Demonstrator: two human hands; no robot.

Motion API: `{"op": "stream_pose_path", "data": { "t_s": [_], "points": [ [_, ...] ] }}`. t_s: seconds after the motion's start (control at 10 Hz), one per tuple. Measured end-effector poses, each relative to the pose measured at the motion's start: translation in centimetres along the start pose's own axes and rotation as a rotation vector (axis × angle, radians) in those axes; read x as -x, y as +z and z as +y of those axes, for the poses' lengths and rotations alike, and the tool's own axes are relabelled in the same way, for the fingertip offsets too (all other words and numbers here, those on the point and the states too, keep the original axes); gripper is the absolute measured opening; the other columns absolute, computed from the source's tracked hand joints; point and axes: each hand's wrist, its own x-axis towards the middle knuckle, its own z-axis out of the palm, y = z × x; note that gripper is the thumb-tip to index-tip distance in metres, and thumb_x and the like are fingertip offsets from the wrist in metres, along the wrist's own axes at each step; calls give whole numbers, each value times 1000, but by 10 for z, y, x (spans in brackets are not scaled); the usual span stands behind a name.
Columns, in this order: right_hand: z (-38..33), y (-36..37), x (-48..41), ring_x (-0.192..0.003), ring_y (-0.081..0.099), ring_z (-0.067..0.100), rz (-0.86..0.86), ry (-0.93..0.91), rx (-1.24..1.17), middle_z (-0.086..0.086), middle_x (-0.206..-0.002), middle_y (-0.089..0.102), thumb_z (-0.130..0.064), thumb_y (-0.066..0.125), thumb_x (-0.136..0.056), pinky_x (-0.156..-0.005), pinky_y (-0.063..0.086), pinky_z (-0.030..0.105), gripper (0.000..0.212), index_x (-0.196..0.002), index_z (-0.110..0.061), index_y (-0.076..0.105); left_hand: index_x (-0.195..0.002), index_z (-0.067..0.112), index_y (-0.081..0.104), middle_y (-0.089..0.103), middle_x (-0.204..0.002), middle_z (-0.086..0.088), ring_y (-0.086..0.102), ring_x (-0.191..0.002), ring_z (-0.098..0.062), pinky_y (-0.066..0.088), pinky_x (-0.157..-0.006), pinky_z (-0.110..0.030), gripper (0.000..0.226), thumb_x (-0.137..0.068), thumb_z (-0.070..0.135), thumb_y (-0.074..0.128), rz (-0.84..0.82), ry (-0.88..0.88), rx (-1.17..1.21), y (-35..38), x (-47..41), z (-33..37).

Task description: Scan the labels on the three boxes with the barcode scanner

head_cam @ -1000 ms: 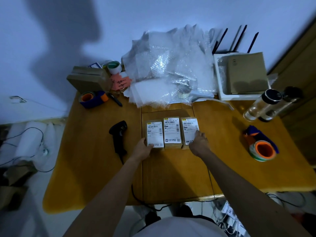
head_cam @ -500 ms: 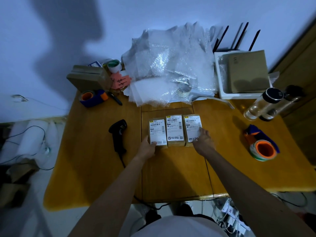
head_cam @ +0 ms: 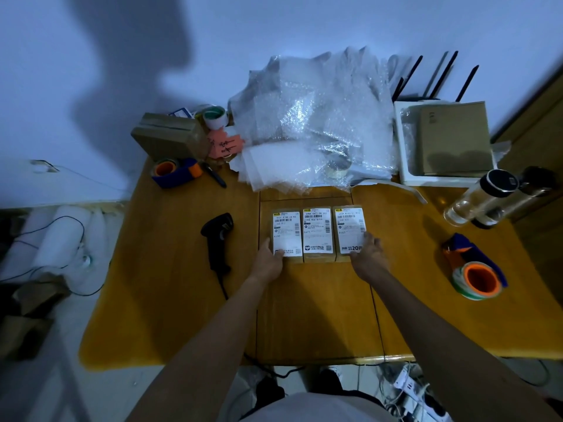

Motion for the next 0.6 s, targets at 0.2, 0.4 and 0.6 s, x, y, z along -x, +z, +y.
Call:
{"op": "stream_pose_path", "data": {
  "t_s": [0.2, 0.4, 0.6],
  "points": [
    [0, -1, 1, -127, 53, 37, -7, -7, 7, 18, -144, 46, -22, 67, -95, -99, 55, 52, 70, -154, -12, 30, -162, 23, 18, 38, -162, -9, 46, -142, -34, 48, -108, -53, 70, -103, 30, 54, -34, 17, -32, -4, 3, -1],
    [0, -10, 2, -127, 54, 39, -42, -27, 2, 19, -146, 45, -26, 71, -92, -99, 55, 53, 76, -154, -12, 29, -163, 20, 18, 29, -167, -9, 45, -142, -35, 50, -106, -48, 71, -104, 33, 54, -37, 76, -70, -22, 9, 1],
    [-6, -31, 3, -131, 49, 42, 21, -52, -36, 21, -145, 47, -24, 71, -93, -103, 48, 51, 65, -146, -4, 39, -154, 14, 41, 60, -141, -10, 74, -96, -23, 55, -63, -21, 52, -106, 30, 51, -40, 92, 28, -48, 30, 22]
  ]
}}
